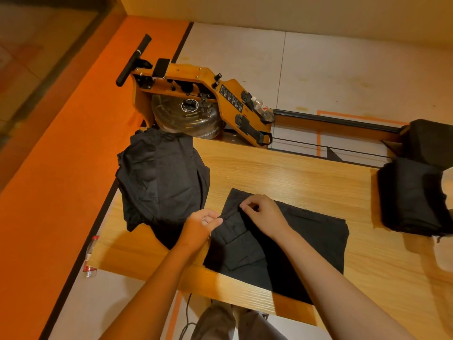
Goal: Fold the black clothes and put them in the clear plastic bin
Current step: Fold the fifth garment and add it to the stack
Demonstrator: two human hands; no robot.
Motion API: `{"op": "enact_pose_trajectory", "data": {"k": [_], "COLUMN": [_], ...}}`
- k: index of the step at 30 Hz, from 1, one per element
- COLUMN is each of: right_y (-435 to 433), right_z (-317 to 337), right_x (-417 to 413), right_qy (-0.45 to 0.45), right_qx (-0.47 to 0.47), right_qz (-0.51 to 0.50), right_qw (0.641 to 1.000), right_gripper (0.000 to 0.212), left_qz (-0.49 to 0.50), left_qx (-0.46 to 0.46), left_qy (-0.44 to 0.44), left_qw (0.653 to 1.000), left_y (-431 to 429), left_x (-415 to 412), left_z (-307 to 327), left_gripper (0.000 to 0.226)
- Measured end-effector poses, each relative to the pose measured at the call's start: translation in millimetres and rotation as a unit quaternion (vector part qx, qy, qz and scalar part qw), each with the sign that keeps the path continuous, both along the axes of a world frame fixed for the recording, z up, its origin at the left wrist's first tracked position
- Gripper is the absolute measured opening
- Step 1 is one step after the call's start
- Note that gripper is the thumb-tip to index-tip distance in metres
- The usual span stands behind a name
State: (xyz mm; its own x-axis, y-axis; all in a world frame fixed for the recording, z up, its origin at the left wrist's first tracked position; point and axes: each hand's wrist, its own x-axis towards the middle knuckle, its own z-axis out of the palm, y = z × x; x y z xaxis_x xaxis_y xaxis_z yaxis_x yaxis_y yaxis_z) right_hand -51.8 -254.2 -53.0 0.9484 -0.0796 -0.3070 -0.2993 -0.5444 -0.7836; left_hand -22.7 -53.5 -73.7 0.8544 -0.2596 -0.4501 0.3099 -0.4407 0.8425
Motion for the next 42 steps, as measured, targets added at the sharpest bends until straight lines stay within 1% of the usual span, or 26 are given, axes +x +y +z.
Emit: {"op": "enact_pose_trajectory", "data": {"k": [3, 6, 7, 9, 13, 15, 17, 18, 20, 22, 24, 26, 29, 33, 36, 39, 42], "right_y": [-1, 1, 3, 6, 8, 7, 6, 6, 8, 12, 12, 11, 8, 9, 9, 8, 8], "right_z": [-3, -4, -4, -4, -4, -5, -5, -4, -5, -3, -1, 4, 7, 8, 9, 6, 3], "right_x": [-4, -4, -4, -5, -6, -7, -7, -6, -6, -4, -4, -5, -5, -2, 0, -2, -3], "right_qy": [-0.005, 0.002, 0.006, 0.016, 0.025, 0.02, 0.009, 0.006, 0.008, 0.015, 0.021, 0.021, 0.027, 0.012, 0.02, 0.031, 0.041], "right_qx": [-0.023, -0.059, -0.07, -0.093, -0.101, -0.091, -0.091, -0.099, -0.105, -0.076, -0.01, 0.047, 0.08, 0.097, 0.096, 0.084, 0.043], "right_qz": [0.025, 0.032, 0.031, 0.031, 0.042, 0.034, 0.024, 0.03, 0.06, 0.064, 0.027, -0.017, -0.041, -0.045, -0.029, -0.015, -0.01], "right_qw": [0.999, 0.998, 0.997, 0.995, 0.994, 0.995, 0.996, 0.995, 0.993, 0.995, 0.999, 0.999, 0.996, 0.994, 0.995, 0.996, 0.998], "right_gripper": [0.012, 0.02, 0.018, 0.005, 0.017, 0.016, 0.009, 0.011, 0.024, 0.02, 0.007, 0.009, 0.01, 0.012, 0.014, 0.021, 0.017], "left_qz": [-0.007, -0.004, -0.003, 0.0, 0.014, 0.026, 0.036, 0.04, 0.047, 0.048, 0.042, 0.039, 0.041, 0.037, 0.038, 0.037, 0.036], "left_qx": [0.007, 0.01, 0.007, -0.005, -0.019, -0.033, -0.046, -0.049, -0.061, -0.077, -0.083, -0.085, -0.081, -0.064, -0.064, -0.065, -0.063], "left_qy": [-0.013, -0.027, -0.029, -0.028, -0.024, -0.01, 0.002, 0.006, 0.013, 0.017, 0.017, 0.021, 0.02, 0.012, 0.009, 0.009, 0.011], "left_qw": [1.0, 1.0, 1.0, 1.0, 0.999, 0.999, 0.998, 0.998, 0.997, 0.996, 0.996, 0.995, 0.996, 0.997, 0.997, 0.997, 0.997], "left_y": [-2, -3, -3, -3, -4, -4, -4, -5, -5, -5, -4, -4, -5, -5, -5, -6, -6], "left_x": [-1, -3, -3, -5, -6, -6, -6, -6, -7, -8, -9, -9, -10, -10, -10, -11, -13], "left_z": [1, 0, 1, -1, 0, 1, 1, 1, 2, 6, 8, 10, 11, 11, 10, 11, 11], "left_gripper": [0.022, 0.022, 0.023, 0.019, 0.016, 0.018, 0.021, 0.021, 0.019, 0.02, 0.024, 0.024, 0.022, 0.02, 0.022, 0.022, 0.018]}}
